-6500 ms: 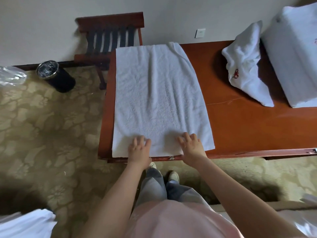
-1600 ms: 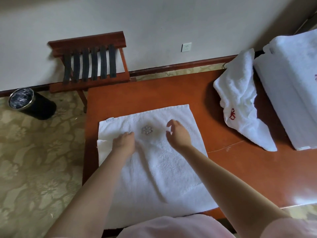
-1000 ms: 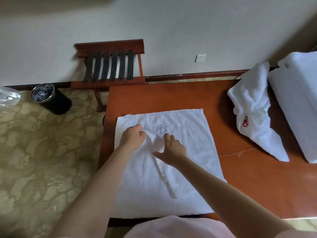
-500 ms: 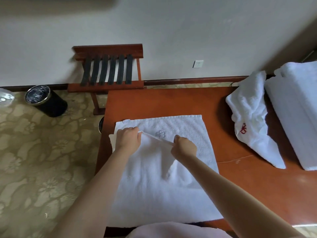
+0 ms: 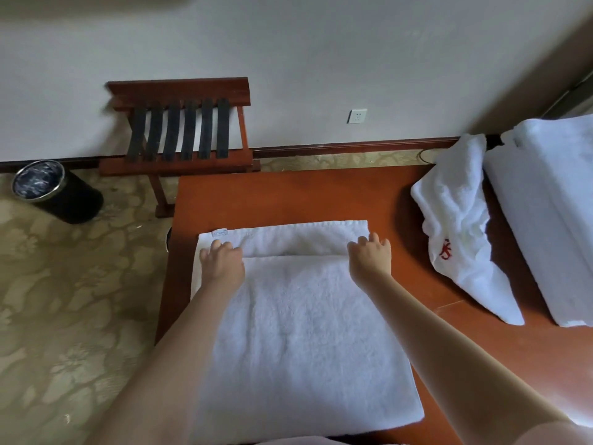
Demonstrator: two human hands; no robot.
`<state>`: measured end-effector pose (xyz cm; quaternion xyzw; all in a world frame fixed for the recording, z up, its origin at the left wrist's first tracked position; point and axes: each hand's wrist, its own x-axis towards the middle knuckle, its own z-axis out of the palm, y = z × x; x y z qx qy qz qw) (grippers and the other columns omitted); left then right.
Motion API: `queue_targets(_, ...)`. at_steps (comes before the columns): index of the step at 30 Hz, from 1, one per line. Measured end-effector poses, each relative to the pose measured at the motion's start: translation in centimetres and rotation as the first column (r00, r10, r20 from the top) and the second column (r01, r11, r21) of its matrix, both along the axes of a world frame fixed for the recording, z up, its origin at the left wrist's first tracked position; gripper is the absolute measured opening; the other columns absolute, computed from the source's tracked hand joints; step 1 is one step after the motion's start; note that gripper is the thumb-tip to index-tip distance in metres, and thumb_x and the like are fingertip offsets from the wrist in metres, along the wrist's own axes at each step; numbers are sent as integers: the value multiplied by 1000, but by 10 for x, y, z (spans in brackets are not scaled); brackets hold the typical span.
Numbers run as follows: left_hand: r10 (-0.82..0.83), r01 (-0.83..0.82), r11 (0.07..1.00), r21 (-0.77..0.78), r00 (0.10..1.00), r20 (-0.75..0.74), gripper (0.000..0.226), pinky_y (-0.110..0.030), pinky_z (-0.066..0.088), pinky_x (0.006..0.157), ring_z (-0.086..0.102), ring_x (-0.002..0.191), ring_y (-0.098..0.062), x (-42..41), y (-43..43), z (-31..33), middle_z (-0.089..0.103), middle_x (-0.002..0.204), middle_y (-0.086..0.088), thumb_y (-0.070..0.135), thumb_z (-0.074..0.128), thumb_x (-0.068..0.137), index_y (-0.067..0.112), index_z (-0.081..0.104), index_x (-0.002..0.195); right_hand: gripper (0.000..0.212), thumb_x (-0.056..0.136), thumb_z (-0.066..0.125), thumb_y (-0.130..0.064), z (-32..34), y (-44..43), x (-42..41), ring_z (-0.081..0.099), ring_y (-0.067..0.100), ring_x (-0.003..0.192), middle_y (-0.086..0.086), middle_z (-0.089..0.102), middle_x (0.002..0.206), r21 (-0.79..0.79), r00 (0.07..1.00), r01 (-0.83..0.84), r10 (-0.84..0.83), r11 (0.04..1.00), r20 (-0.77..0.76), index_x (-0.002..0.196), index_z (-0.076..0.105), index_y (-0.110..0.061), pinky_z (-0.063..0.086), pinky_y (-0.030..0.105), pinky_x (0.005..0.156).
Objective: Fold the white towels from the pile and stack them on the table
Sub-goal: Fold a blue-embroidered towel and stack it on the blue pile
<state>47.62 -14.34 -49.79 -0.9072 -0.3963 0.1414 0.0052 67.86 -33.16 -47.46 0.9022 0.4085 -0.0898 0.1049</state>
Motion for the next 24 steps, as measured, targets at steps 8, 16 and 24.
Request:
queue_targets(8,257,-249,955,-163,966,33,19,-28,39,62,60,91,-23,-6,-10,6,59,106,-3,11,43,96,13,57,109,16,89,44,-1,-24,-19,-2,51,22,65,2,51,91,146,956,254,-226,956,-187,97,54,-11,26,24,46)
queue_targets(16,422,-347,905,-247,652,630,9,-30,35,56,58,67,-32,-37,-44,12,57,72,-12,5,56,89,-1,57,83,11,96,48,-10,-17,-39,-30,54,20,77,4,63,89,621,855,507,-263,598,-446,91,58,-7,26,23,56)
queue_targets(24,71,-292,952,86,487,870,27,-24,32,43,38,44,-22,-42,-40,52,50,56,-10,21,44,78,0,58,66,4,88,56,-11,30,-36,-36,49,15,67,1,60,80,860,913,379,-289,342,-288,89,59,-9,30,25,57)
